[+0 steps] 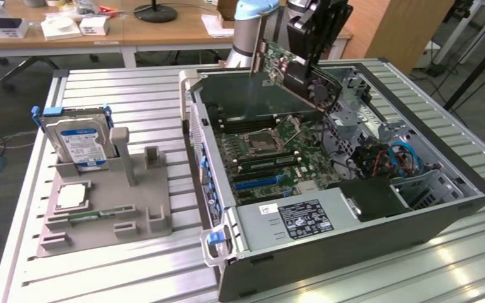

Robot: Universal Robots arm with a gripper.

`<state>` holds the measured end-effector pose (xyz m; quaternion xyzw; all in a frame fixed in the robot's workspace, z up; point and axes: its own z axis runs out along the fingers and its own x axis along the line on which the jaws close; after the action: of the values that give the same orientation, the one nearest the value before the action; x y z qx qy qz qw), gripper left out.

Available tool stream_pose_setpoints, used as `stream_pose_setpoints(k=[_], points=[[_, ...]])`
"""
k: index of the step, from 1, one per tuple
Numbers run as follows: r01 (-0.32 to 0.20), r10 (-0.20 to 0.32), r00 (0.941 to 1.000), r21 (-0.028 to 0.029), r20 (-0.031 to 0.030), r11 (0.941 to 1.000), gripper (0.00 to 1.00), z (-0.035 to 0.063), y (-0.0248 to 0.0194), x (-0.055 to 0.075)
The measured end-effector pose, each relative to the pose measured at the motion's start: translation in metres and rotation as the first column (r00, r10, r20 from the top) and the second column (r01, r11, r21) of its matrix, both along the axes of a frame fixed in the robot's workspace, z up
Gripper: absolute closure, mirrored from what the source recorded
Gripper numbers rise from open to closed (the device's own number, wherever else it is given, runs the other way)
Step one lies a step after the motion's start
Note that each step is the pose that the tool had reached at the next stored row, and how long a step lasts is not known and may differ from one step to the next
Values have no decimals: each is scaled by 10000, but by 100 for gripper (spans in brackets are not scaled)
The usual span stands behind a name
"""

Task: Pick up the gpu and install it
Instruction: 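Insert the gpu into the slot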

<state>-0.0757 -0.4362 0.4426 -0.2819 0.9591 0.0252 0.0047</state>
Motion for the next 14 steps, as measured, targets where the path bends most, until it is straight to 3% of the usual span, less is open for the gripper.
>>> stream_pose_setpoints(k=[7,11,14], points=[[-1183,1183,9930,-1,0,9930,74,-2,0,0],[-1850,1850,9827,0,0,9827,74,-4,0,0],[-2365,2365,9716,0,0,9716,74,-5,0,0]])
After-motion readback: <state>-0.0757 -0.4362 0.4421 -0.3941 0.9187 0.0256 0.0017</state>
